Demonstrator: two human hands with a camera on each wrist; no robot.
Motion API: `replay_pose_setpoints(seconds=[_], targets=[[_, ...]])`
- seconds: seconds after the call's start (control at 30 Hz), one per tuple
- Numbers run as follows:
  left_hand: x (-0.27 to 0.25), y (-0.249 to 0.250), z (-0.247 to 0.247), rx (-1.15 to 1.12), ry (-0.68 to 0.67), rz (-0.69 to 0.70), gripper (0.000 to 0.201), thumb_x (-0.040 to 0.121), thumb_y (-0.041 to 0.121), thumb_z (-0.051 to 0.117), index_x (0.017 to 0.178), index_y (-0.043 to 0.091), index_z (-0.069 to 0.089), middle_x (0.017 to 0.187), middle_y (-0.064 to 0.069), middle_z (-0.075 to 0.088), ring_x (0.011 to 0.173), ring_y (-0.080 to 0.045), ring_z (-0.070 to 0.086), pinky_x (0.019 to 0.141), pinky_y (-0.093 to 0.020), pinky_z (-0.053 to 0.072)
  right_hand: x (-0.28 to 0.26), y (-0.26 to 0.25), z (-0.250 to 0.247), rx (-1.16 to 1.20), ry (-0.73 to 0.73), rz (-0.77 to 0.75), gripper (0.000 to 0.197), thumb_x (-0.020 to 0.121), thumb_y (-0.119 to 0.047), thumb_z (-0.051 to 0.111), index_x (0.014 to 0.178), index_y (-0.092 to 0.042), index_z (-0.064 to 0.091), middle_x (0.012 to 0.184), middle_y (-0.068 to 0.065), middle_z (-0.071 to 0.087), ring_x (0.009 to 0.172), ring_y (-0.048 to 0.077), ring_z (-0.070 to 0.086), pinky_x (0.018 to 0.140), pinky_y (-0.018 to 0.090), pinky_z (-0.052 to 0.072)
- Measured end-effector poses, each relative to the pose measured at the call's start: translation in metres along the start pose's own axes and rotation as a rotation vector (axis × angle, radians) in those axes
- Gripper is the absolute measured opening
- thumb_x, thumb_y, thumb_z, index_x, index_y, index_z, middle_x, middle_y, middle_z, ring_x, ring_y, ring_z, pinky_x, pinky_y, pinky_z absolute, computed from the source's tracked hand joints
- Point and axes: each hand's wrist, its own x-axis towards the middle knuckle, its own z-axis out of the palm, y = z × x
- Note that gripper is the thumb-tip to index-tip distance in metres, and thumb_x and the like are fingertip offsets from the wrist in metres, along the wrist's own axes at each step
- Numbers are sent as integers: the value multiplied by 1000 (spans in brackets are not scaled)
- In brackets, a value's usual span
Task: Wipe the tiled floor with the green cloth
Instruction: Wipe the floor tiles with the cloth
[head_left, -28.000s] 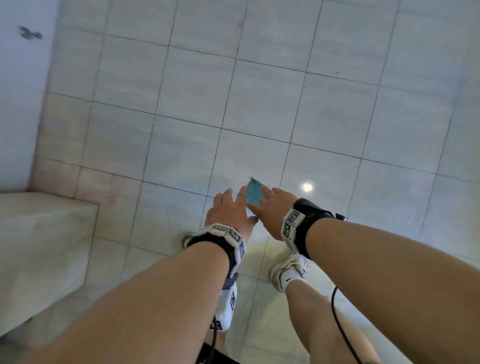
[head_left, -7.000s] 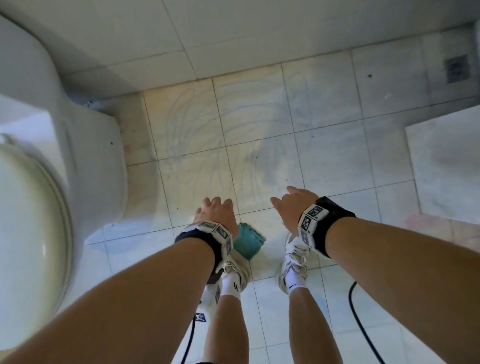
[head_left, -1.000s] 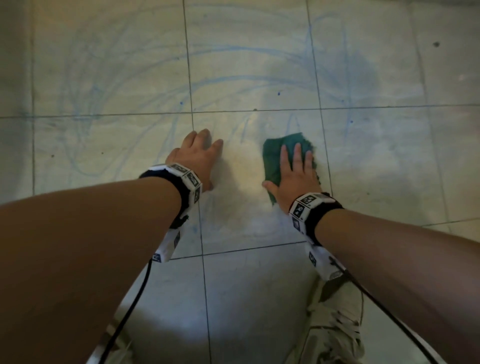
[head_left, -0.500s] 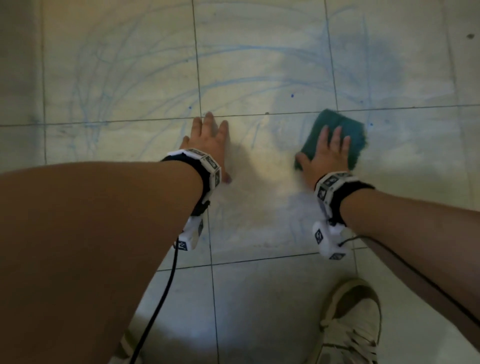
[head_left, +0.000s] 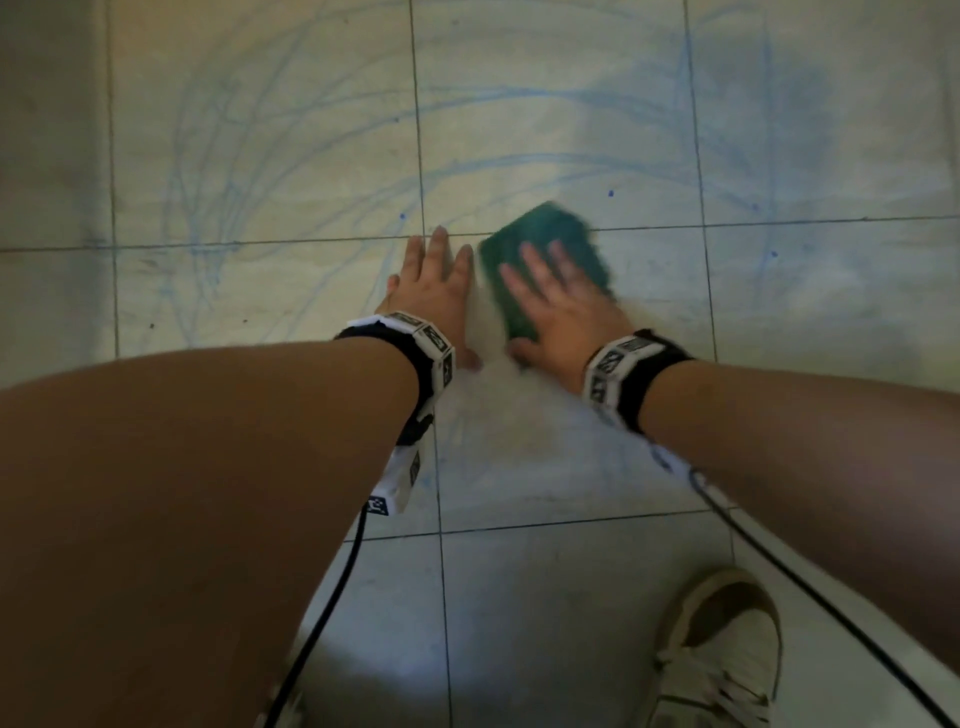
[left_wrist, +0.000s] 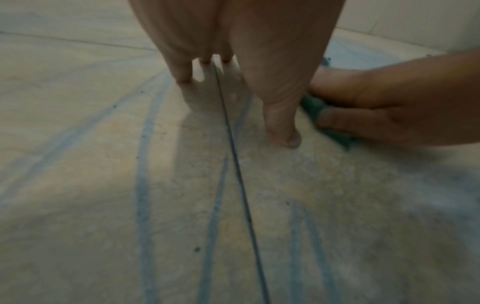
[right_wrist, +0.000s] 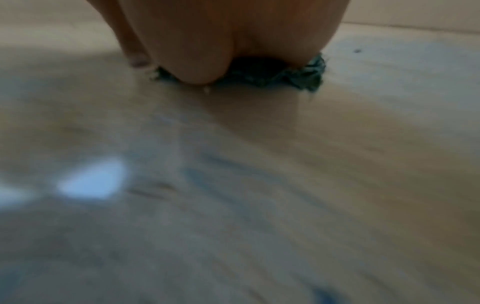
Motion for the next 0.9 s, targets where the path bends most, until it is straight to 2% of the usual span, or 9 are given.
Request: replay_pose_setpoints(seconds=[0.17, 0.23, 0.3, 0.43, 0.53, 0.67, 0.77, 0.83, 0.9], targets=[[-3, 3, -3, -1, -7, 5, 128, 73, 44, 84, 157, 18, -10, 161, -9, -27, 148, -32, -22, 120, -51, 4, 0, 60, -10, 162, 12, 480, 86, 100, -61, 31, 157, -16, -14, 164, 14, -20, 150, 40, -16, 123, 47, -8], [-3, 3, -3, -12, -6, 9, 129, 73, 43, 85, 157, 18, -9, 161, -9, -27, 148, -32, -22, 120, -52, 4, 7, 33, -10, 141, 33, 445, 84, 101, -59, 29, 157, -12, -13, 163, 18, -18, 149, 42, -14, 121, 48, -9], [-2, 3, -2, -18, 11, 7, 128, 73, 43, 84, 157, 18, -9, 161, -9, -25, 148, -33, -22, 121, -54, 4, 9, -7, -6, 44, 60, 223, 83, 102, -57, 29, 157, -10, -12, 163, 20, -16, 149, 42, -14, 120, 49, -9], [2, 3, 1, 7, 31, -2, 129, 71, 53, 82, 157, 21, -8, 162, -8, -23, 149, -33, -19, 122, -53, 6, -7, -44, 7, 95, -5, -19, 79, 101, -54, 38, 158, -26, -11, 164, 2, -23, 150, 30, -23, 122, 43, -7], [3, 3, 2, 51, 16, 1, 132, 69, 52, 84, 157, 21, -9, 162, -7, -25, 149, -31, -19, 121, -51, 8, -35, -2, 23, 48, 4, 65, 85, 99, -60, 37, 157, -27, -14, 164, 2, -24, 150, 29, -23, 124, 45, -3], [1, 3, 0, 61, 4, -7, 130, 71, 49, 84, 157, 21, -9, 161, -7, -26, 150, -32, -18, 121, -51, 10, -68, 66, 36, 151, -23, 438, 86, 99, -62, 31, 156, -21, -19, 163, 10, -26, 149, 35, -21, 121, 44, -9], [2, 6, -1, 76, 8, -29, 131, 71, 47, 85, 157, 20, -9, 161, -8, -26, 149, -33, -17, 120, -52, 11, -64, 66, 35, 244, 20, 551, 84, 101, -59, 30, 157, -18, -17, 163, 14, -22, 149, 38, -19, 121, 45, -9], [3, 6, 1, 87, 13, -30, 131, 70, 48, 85, 157, 19, -9, 161, -8, -26, 149, -34, -18, 121, -52, 11, -52, 49, 26, 297, 43, 566, 83, 101, -57, 31, 157, -17, -16, 163, 14, -23, 149, 39, -19, 121, 47, -7], [4, 7, 2, 97, 20, -39, 132, 70, 48, 85, 157, 18, -9, 161, -9, -25, 149, -34, -17, 121, -51, 11, -40, 24, 19, 247, 24, 387, 83, 101, -56, 33, 157, -18, -16, 162, 12, -25, 148, 39, -21, 121, 50, -5]])
